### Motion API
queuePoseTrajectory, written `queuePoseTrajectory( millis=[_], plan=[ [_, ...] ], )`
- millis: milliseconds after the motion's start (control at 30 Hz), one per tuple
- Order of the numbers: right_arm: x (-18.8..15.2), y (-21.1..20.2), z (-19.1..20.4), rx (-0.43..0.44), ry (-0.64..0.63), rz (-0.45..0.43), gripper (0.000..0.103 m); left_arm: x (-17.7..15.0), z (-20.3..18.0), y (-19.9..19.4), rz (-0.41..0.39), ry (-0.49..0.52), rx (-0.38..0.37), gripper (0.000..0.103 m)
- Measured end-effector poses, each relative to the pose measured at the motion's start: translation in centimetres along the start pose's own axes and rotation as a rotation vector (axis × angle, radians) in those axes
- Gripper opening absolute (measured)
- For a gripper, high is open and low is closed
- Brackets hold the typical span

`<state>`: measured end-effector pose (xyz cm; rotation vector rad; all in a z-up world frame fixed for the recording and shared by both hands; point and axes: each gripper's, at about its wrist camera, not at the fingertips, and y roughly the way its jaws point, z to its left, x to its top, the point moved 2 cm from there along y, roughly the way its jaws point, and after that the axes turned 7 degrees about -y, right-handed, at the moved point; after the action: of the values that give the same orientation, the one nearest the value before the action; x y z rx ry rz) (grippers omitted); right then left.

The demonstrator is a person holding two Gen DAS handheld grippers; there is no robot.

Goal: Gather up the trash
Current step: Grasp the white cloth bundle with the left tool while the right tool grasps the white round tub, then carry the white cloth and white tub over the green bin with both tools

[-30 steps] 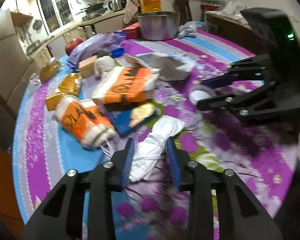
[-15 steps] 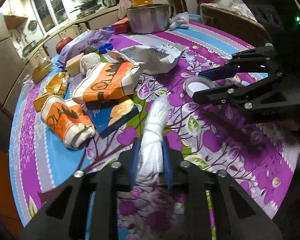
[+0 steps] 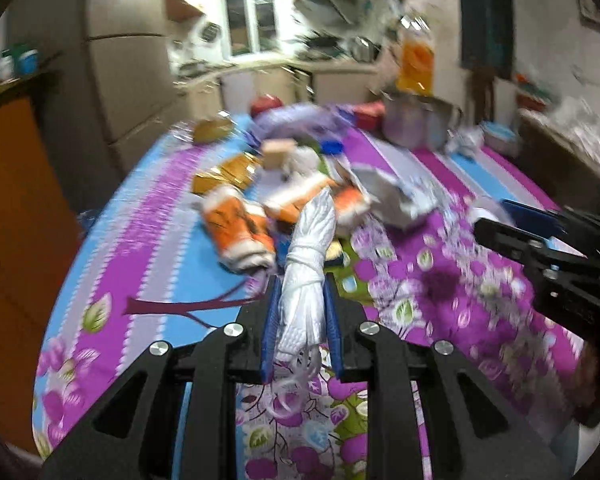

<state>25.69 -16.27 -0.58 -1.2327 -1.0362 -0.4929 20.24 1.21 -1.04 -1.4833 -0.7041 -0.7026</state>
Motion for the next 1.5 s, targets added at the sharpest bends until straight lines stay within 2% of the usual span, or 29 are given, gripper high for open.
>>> queuePoseTrajectory(
  millis=[167,433,800,1233,1500],
  plan=[
    [0.8,-3.5,-0.1,-0.074,0.013,-0.087,0.041,1.2,0.3,-2.9,-0.089,-0.103,0.045,0.020],
    [0.8,-7.7,0.0,-0.147,0.004,-0.155,0.041,1.4,-1.6,-5.4,-0.148,-0.117,0.028,0.020],
    [0.2,-12.6,-2.0,-0.228,0.026,-0.200,0.041,1.8,-5.7,-7.3,-0.192,-0.080,-0.030,0.020],
    [-1.8,-18.3,-7.4,-0.327,0.087,-0.255,0.041,2.4,-12.7,-9.3,-0.264,-0.023,-0.127,0.021],
    [-3.8,-22.6,-10.5,-0.415,0.111,-0.341,0.041,2.1,-17.7,-10.8,-0.376,0.010,-0.195,0.021]
  ],
)
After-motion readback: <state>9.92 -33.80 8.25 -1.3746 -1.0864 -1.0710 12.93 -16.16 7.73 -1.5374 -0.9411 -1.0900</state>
